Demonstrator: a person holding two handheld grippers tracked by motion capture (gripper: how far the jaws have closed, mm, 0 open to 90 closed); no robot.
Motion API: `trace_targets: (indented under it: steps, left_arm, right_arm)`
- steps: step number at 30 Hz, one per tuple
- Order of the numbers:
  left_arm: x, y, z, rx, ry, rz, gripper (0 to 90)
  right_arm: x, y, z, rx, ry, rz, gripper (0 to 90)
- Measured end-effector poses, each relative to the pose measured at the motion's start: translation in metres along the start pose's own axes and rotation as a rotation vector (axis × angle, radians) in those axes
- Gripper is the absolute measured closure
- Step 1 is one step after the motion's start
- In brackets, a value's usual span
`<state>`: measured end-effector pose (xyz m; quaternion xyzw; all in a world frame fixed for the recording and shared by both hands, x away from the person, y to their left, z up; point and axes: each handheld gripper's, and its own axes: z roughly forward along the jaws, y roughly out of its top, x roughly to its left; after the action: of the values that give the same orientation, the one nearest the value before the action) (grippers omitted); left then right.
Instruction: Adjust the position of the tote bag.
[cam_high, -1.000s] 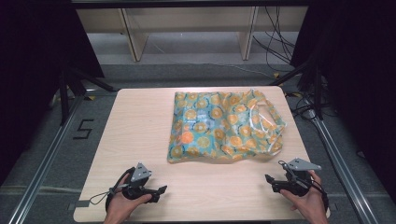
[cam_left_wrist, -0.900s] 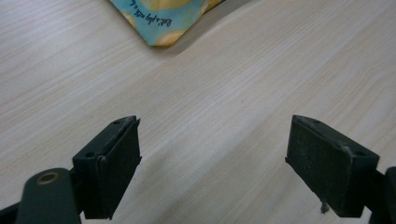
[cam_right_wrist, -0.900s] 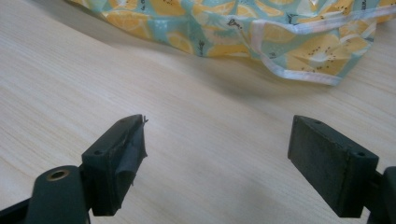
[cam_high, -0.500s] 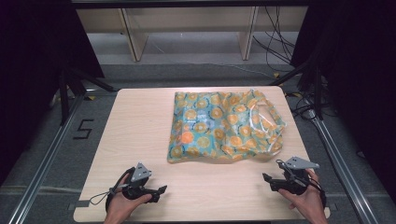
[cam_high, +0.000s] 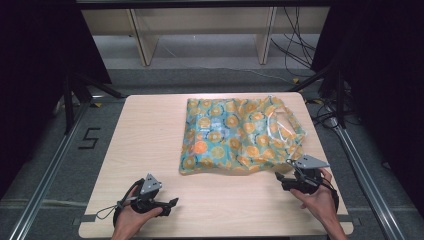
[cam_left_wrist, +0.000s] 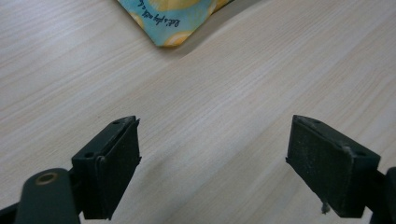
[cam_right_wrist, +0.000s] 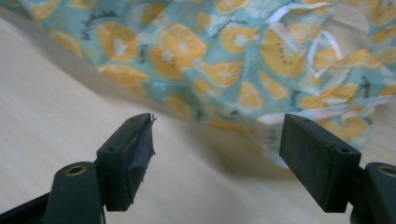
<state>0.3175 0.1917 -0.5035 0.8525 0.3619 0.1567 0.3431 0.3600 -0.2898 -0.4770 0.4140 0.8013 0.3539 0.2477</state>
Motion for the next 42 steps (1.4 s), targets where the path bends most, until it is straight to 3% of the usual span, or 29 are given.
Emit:
trace_targets:
  steps: [3,5,6,7,8,9,11,12,13,14,15,17,18,19,20,22,25,26,28,30,32,33,34,37,42]
  left_arm:
    - [-0.003,0.0,0.003,-0.037,0.0,-0.047,16.2]
    - [0.0,0.0,0.0,0.004,0.003,-0.003,16.2]
    - [-0.005,-0.001,0.004,-0.053,0.007,-0.08,16.2]
    - [-0.005,-0.001,0.004,-0.051,0.004,-0.087,16.2]
    - [-0.003,0.0,0.002,-0.026,0.0,-0.057,16.2]
    - [-0.002,0.0,0.001,-0.018,0.0,-0.049,16.2]
    - [-0.005,-0.001,0.004,-0.051,0.002,-0.088,16.5]
    - [-0.003,0.0,0.002,-0.025,-0.001,-0.058,16.5]
    - [-0.003,-0.001,0.003,-0.029,-0.002,-0.06,16.5]
    - [-0.005,-0.001,0.004,-0.051,0.005,-0.078,16.5]
    - [-0.005,-0.001,0.004,-0.053,0.01,-0.085,16.8]
    - [-0.005,-0.001,0.004,-0.058,0.004,-0.09,16.8]
    - [-0.005,-0.001,0.004,-0.066,0.001,-0.1,16.8]
    - [-0.005,-0.001,0.004,-0.06,0.007,-0.088,16.8]
    - [-0.005,-0.001,0.004,-0.075,0.007,-0.101,16.9]
    - [-0.004,-0.001,0.003,-0.059,0.009,-0.092,17.4]
    - [-0.004,-0.001,0.003,-0.065,0.013,-0.104,17.4]
    - [-0.004,-0.001,0.003,-0.063,0.015,-0.104,17.4]
    - [-0.003,-0.001,0.002,-0.062,0.021,-0.099,17.6]
    - [-0.003,-0.002,0.002,-0.062,0.031,-0.105,18.2]
    - [-0.002,-0.001,0.001,-0.061,0.03,-0.088,19.4]
    - [-0.002,-0.002,0.002,-0.059,0.026,-0.107,19.6]
    - [-0.001,-0.002,0.002,-0.065,0.024,-0.097,21.2]
    - [-0.001,-0.002,0.002,-0.057,0.012,-0.112,22.4]
    - [0.006,0.003,0.003,-0.071,0.048,-0.091,32.7]
  right_arm:
    - [-0.006,0.005,0.006,0.012,-0.025,-0.003,26.2]
    - [-0.011,0.007,0.012,0.043,-0.025,0.015,26.9]
    - [-0.017,0.007,0.02,0.064,-0.007,0.042,31.0]
    - [-0.017,0.007,0.02,0.064,-0.007,0.042,31.0]
    - [-0.021,0.007,0.028,0.074,-0.011,0.019,41.9]
    - [-0.02,0.007,0.029,0.096,-0.003,0.037,48.5]
    - [-0.024,0.008,0.033,0.113,0.013,0.012,63.5]
    - [-0.023,0.009,0.034,0.12,0.025,0.024,69.7]
    - [-0.023,0.009,0.034,0.12,0.025,0.024,69.7]
    - [-0.024,0.008,0.035,0.11,0.036,0.018,75.4]
    - [-0.026,0.008,0.033,0.129,0.036,-0.029,83.7]
    - [-0.025,0.009,0.032,0.128,0.039,-0.046,84.9]
    - [-0.023,0.011,0.03,0.12,0.063,-0.088,87.0]
    - [-0.019,0.013,0.029,0.113,0.083,-0.1,87.9]
    - [-0.015,0.013,0.026,0.12,0.096,-0.091,88.3]
    - [0.0,0.013,0.022,0.113,0.129,-0.131,89.4]
    - [0.012,0.011,0.016,0.126,0.159,-0.124,89.7]
    - [0.015,0.011,0.015,0.108,0.174,-0.164,89.8]
    - [0.026,0.011,0.011,0.102,0.226,-0.173,89.8]
    - [0.035,0.012,0.01,0.114,0.232,-0.179,89.8]
    - [0.043,0.013,0.013,0.089,0.251,-0.198,89.8]
    - [0.045,0.014,0.012,0.105,0.258,-0.213,89.7]
    - [0.055,0.014,0.013,0.083,0.268,-0.2,89.8]
    - [0.059,0.016,0.012,0.106,0.29,-0.22,89.8]
    - [0.075,0.016,0.015,0.092,0.312,-0.225,89.7]
